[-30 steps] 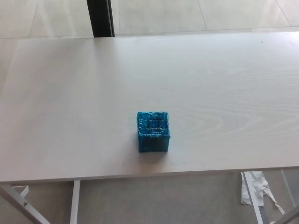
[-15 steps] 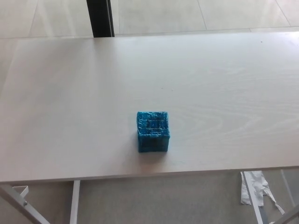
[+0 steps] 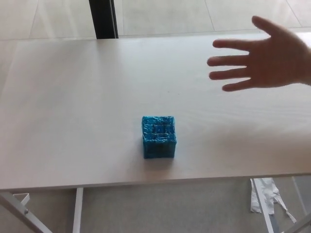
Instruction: The robot uses its right hand to pick up a cube kept in the middle of the desk infront of it and hands it to a person
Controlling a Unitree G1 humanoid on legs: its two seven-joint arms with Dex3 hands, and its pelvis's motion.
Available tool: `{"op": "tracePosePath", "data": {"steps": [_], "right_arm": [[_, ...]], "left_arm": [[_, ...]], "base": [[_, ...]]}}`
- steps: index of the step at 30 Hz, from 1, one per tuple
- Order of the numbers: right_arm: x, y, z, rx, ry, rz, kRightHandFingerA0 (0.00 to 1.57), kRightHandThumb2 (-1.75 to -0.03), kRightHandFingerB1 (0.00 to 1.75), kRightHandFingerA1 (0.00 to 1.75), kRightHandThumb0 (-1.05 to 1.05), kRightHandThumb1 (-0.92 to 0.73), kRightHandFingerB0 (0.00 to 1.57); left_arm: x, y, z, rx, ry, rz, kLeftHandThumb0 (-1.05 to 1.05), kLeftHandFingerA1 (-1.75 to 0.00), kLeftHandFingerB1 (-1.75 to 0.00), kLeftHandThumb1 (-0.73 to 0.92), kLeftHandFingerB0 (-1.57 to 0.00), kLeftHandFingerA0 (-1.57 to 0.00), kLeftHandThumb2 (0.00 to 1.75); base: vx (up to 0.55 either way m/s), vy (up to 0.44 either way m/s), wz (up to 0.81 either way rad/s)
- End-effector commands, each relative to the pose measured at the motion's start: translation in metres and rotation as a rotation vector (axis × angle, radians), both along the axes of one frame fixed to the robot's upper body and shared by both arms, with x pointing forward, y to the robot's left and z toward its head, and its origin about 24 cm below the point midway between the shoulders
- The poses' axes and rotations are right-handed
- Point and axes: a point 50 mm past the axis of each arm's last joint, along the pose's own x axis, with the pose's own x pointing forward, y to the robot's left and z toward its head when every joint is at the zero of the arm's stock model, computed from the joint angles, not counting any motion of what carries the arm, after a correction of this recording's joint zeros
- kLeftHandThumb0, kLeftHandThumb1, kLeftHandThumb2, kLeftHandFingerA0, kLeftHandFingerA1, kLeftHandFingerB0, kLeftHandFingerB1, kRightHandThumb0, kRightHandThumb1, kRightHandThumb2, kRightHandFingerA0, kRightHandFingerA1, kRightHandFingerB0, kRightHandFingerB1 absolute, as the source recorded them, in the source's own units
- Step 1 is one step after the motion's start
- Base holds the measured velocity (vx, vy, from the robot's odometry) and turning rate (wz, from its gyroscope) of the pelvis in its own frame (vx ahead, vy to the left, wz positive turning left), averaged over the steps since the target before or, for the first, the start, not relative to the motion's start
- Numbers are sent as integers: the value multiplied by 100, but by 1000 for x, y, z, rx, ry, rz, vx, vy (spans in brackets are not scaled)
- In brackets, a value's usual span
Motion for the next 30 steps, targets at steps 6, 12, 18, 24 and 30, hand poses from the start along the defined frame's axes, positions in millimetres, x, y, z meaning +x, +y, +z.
{"op": "tracePosePath", "data": {"steps": [6,12,18,24,30], "right_arm": [[105,128,137,-288,-545,670,46,-80,44,55,-65,-43,35],[136,207,164,-384,-631,904,44,-56,35,49,-50,-53,37],[176,276,152,-449,-487,1111,38,-79,45,54,-65,-41,33],[198,322,120,-476,-272,1236,48,-57,34,45,-69,-52,42],[208,355,79,-690,-30,1373,45,-58,33,49,-77,-56,38]], "left_arm": [[8,-1,2,-3,-120,3,-78,-48,-38,61,-58,-63,59],[13,-4,1,2,-151,-3,-73,-48,-40,59,-62,-67,59],[13,-3,2,15,-128,-36,-75,-52,-42,59,-67,-68,59],[17,-6,-1,5,-134,-23,-73,-52,-44,55,-72,-71,58],[18,-8,-2,-6,-144,-52,-74,-54,-44,57,-70,-68,58]], "base": [[0,0,0],[0,0,0],[0,0,0],[0,0,0],[0,0,0]]}}
